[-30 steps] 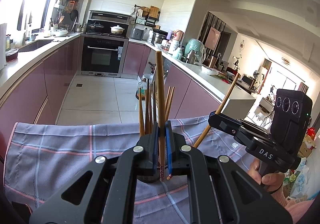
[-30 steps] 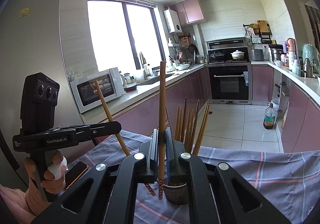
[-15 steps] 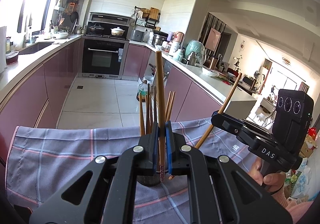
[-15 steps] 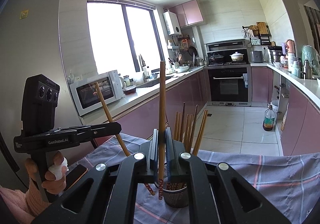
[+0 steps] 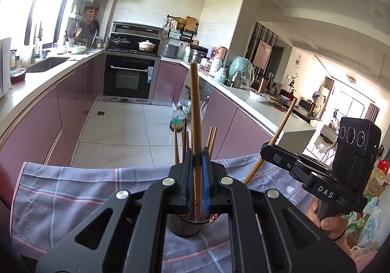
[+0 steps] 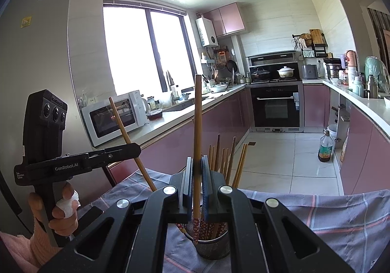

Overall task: Organize utensils
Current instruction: 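Carry both upright chopsticks over the mesh cup and lower them in, then open the left tool while the right tool releases its chopstick into the cup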

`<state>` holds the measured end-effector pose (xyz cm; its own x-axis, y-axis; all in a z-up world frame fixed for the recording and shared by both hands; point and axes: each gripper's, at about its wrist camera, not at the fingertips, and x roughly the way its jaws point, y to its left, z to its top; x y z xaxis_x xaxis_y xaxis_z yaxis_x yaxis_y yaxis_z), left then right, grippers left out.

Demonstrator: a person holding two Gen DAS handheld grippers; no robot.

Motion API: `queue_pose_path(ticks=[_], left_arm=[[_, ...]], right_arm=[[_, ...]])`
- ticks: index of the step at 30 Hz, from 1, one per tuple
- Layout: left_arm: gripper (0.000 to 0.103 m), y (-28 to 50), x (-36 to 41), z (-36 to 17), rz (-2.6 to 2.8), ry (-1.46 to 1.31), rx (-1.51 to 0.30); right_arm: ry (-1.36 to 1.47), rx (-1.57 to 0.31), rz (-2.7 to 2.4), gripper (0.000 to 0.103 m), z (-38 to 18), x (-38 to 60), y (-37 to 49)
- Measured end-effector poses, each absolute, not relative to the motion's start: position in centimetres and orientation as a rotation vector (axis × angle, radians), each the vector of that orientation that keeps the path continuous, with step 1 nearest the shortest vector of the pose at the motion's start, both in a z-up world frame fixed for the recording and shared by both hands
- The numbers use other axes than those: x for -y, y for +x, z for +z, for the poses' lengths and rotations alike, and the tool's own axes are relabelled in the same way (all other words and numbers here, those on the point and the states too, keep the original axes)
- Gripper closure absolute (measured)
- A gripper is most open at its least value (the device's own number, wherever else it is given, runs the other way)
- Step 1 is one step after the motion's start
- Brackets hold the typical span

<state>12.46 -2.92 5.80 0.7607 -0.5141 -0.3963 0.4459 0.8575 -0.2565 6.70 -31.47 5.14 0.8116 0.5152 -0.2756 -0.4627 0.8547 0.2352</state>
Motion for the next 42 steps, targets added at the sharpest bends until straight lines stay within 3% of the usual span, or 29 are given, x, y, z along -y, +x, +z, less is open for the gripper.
queue_pose_path(ticks=[17,42], left_arm=[[0.095,12.8,4.3,5.5,-0.494,-0.122,-0.505],[0.095,14.0,7.4,4.3,-0.521,0.024,-0.674]], right_arm=[[0.179,-0.366,0.485,0.098,4.4,31.5,8.7],[0.051,-0.552,0.488,0.097,1.1,28.2,11.6]])
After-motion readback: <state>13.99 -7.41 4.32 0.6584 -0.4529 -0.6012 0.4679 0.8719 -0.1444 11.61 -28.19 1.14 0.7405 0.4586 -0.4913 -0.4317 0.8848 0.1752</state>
